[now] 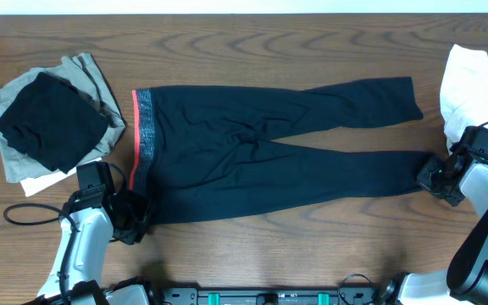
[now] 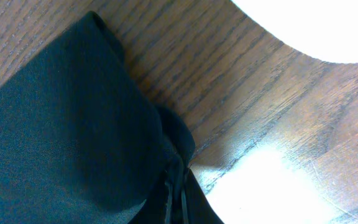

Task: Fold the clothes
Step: 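Hold both ends and tug the leggings taut across the table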

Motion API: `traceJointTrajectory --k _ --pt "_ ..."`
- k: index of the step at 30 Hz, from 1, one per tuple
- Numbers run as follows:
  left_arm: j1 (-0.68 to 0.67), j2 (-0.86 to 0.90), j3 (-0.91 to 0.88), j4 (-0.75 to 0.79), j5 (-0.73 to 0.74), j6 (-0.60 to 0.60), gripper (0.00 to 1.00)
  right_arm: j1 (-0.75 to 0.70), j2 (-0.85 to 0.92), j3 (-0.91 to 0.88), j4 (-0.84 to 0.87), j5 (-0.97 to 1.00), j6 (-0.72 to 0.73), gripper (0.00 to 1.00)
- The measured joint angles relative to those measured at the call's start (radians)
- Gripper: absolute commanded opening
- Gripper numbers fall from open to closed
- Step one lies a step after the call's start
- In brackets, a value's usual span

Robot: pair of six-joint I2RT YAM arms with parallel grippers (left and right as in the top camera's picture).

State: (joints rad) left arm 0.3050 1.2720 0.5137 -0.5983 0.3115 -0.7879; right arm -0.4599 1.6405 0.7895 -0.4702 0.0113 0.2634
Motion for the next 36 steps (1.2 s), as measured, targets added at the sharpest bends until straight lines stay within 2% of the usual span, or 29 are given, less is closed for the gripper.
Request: traceJointTrajectory --k 8,10,12,16,26,31,36 --pt "0.000 0.000 0.000 0.002 -0.004 0.002 0.30 0.000 0.000 0.000 -0.001 0.000 0.000 0.02" --pt "0.000 0.000 0.000 0.002 -0.003 0.001 0.21 0.000 0.000 0.000 -0.001 0.000 0.000 0.02" --pt "0.000 0.000 0.000 0.002 -0.004 -0.003 0.06 0.000 0.000 0.000 -0.001 0.000 0.000 0.02" --pt "0.000 0.000 0.000 0.002 -0.004 0.012 0.06 0.000 0.000 0.000 -0.001 0.000 0.000 0.01" --pt "0.000 -0.016 0.000 -0.056 -0.005 0.150 0.06 -0.010 -0.012 0.001 -0.051 -0.053 0.000 0.01" --pt "0.000 -0.125 0.003 -0.132 -0.005 0.239 0.06 -0.010 -0.074 -0.005 -0.139 -0.087 0.000 0.01" --pt "0.000 -0.286 0.046 -0.241 -0.033 0.286 0.06 -0.010 -0.242 -0.003 -0.206 -0.099 0.000 0.01"
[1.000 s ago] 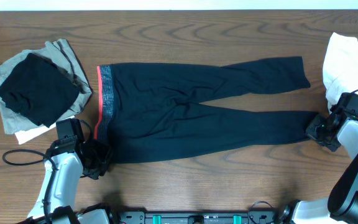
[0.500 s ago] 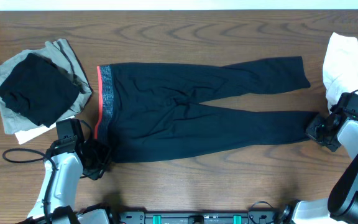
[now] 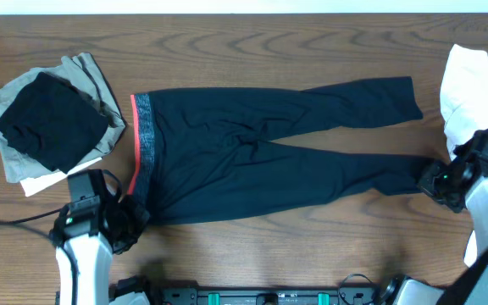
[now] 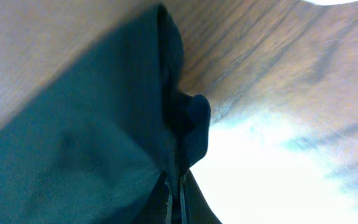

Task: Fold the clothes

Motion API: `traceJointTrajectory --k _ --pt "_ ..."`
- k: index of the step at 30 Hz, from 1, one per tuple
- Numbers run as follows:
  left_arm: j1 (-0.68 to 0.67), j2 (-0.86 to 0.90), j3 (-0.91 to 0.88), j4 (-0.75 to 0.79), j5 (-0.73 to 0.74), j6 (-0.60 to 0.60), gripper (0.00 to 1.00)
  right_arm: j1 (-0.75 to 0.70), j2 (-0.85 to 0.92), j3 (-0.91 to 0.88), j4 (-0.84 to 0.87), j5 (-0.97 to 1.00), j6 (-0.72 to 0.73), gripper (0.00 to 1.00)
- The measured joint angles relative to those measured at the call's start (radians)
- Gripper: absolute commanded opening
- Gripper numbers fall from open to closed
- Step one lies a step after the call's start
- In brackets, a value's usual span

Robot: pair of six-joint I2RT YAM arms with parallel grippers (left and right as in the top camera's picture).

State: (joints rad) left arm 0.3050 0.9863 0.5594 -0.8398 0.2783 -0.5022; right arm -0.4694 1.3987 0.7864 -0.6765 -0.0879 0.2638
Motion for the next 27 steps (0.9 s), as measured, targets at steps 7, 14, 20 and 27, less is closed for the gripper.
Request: traceJointTrajectory --k 7,14,20,27 --pt "0.000 -0.214 0.084 -0.124 -0.057 0.031 0.06 -0.034 -0.222 0.008 -0.097 0.000 0.000 0.01" --pt "0.000 -0.280 0.201 -0.238 -0.079 0.047 0.06 -0.109 -0.352 0.047 -0.217 0.014 0.003 0.01" --pt "0.000 -0.280 0.269 -0.230 -0.085 0.065 0.06 -0.147 -0.365 0.145 -0.272 0.017 0.004 0.01" --pt "0.000 -0.195 0.272 -0.058 -0.096 0.058 0.06 -0.129 -0.306 0.234 -0.251 0.013 0.004 0.01"
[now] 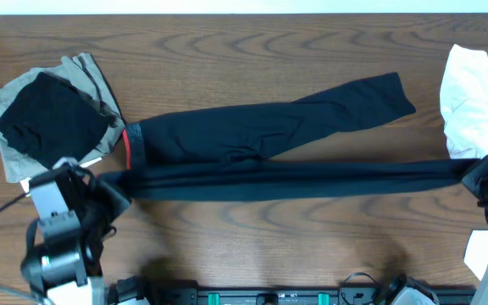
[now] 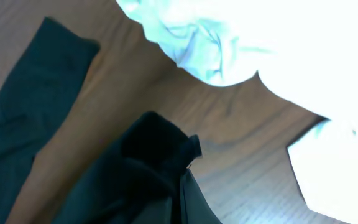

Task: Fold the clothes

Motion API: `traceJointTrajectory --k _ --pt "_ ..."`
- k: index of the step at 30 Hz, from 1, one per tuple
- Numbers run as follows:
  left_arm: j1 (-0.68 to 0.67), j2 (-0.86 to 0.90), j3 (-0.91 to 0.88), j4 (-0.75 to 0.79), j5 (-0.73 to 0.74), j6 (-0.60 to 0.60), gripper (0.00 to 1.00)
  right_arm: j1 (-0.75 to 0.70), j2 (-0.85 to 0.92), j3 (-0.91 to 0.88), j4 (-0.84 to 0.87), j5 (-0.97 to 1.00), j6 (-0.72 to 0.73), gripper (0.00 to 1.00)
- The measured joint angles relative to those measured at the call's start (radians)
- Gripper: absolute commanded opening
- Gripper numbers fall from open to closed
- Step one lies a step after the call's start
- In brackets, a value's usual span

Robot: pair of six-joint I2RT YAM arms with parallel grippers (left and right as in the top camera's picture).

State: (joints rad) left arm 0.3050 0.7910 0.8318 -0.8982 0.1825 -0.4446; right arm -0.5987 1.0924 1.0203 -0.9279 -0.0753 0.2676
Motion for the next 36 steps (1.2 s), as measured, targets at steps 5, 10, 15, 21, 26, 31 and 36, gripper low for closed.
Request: traceJointTrajectory --k 5,10,15,21,26,31,36 --pt "0.000 0.161 0.000 0.125 0.008 -0.012 0.06 0.031 0.140 0.043 0.018 -0.004 0.000 0.01" --pt "-0.001 0.323 0.001 0.266 0.062 -0.023 0.06 0.101 0.288 0.083 0.071 -0.004 0.000 0.01" --pt "-0.018 0.422 0.001 0.365 0.097 -0.029 0.06 0.200 0.407 0.146 0.118 0.000 0.000 0.01" --pt "-0.089 0.497 0.001 0.480 0.098 -0.030 0.06 0.283 0.534 0.232 0.148 0.006 0.000 0.01" --pt "-0.114 0.529 0.001 0.539 0.059 -0.035 0.06 0.306 0.627 0.286 0.183 0.024 0.000 0.01" --pt "-0.115 0.549 0.001 0.592 0.012 -0.052 0.06 0.308 0.700 0.315 0.229 0.033 0.003 0.01" --pt "-0.116 0.581 0.001 0.671 -0.007 -0.055 0.06 0.309 0.770 0.347 0.259 0.036 0.012 0.01"
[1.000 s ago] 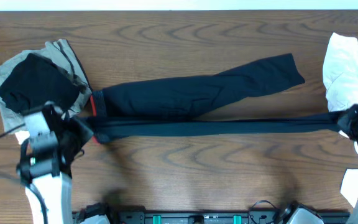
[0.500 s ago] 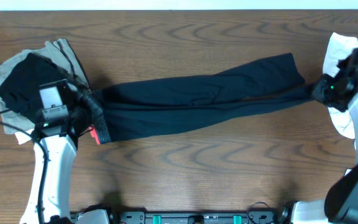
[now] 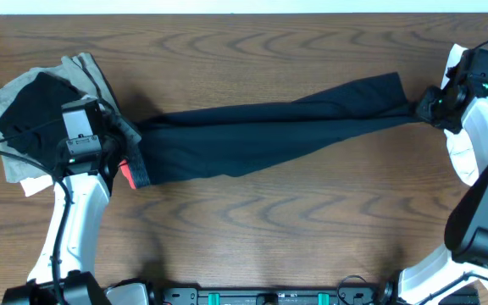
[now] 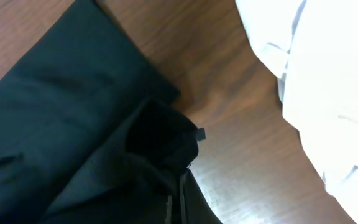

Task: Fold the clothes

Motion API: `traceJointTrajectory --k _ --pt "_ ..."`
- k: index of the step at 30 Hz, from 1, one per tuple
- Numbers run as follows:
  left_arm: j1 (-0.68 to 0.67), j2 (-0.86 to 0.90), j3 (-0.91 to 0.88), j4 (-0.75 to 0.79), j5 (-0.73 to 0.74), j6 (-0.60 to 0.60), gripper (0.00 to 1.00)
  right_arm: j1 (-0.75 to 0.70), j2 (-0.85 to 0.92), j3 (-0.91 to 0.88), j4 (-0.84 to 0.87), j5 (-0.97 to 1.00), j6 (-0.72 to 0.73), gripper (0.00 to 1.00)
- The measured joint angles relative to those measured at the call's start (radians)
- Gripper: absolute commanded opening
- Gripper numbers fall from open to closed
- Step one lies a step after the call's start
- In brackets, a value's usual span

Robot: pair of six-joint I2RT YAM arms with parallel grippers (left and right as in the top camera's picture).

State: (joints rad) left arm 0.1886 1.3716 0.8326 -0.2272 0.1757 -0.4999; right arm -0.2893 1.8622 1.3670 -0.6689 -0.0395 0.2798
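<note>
Dark navy leggings (image 3: 261, 131) with a red waistband (image 3: 129, 174) lie folded lengthwise across the table, one leg on the other. At their left end my left gripper (image 3: 124, 140) is shut on the waistband corner. My right gripper (image 3: 423, 105) is shut on the upper leg's cuff (image 4: 160, 134) at the right end, over the lower leg's cuff (image 4: 73, 74). In the right wrist view my right gripper (image 4: 178, 202) has its fingers closed, with dark cloth between them.
A stack of grey and black clothes (image 3: 41, 119) sits at the far left, just behind my left arm. A white garment (image 3: 481, 114) lies at the right edge, close beside my right gripper, and shows as the white garment (image 4: 328, 74) in the wrist view.
Both grippers have moved toward the far side of the table with the near edge of the leggings. The near leg now lies over the far leg.
The leggings lay flat with both legs spread, my grippers at the near waistband corner and the near cuff. Then both were shut on those points. Later the near edge hung stretched between them. Now the leggings are doubled lengthwise.
</note>
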Motion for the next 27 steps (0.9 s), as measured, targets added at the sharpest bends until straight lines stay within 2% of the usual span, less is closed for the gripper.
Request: traceJointTrajectory --k 12,13,14,15,17,20,22,23,27 --pt "0.000 0.167 0.000 0.091 -0.004 -0.027 0.06 0.017 0.058 0.013 0.126 0.001 0.028 0.02" --pt "0.000 0.177 0.000 0.107 -0.004 -0.027 0.06 0.021 0.058 0.013 0.143 -0.002 0.032 0.11" --pt "0.000 0.184 0.000 0.123 -0.004 -0.028 0.06 0.024 0.058 0.013 0.165 -0.008 0.042 0.26" --pt "0.000 0.190 0.000 0.138 -0.003 -0.028 0.06 0.028 0.058 0.013 0.192 -0.012 0.050 0.37" --pt "-0.001 0.193 0.000 0.180 -0.005 -0.027 0.10 0.036 0.062 0.015 0.251 -0.022 0.050 0.37" --pt "-0.001 0.193 0.000 0.238 -0.007 -0.029 0.23 0.051 0.072 0.021 0.316 -0.039 0.051 0.38" --pt "-0.001 0.193 0.000 0.261 -0.011 -0.033 0.25 0.068 0.084 0.026 0.333 -0.044 0.052 0.38" --pt "-0.001 0.193 0.000 0.265 -0.011 -0.034 0.30 0.073 0.091 0.026 0.330 -0.050 0.052 0.38" --pt "-0.001 0.193 0.000 0.245 -0.011 -0.043 0.33 0.088 0.114 0.026 0.275 -0.060 0.051 0.32"
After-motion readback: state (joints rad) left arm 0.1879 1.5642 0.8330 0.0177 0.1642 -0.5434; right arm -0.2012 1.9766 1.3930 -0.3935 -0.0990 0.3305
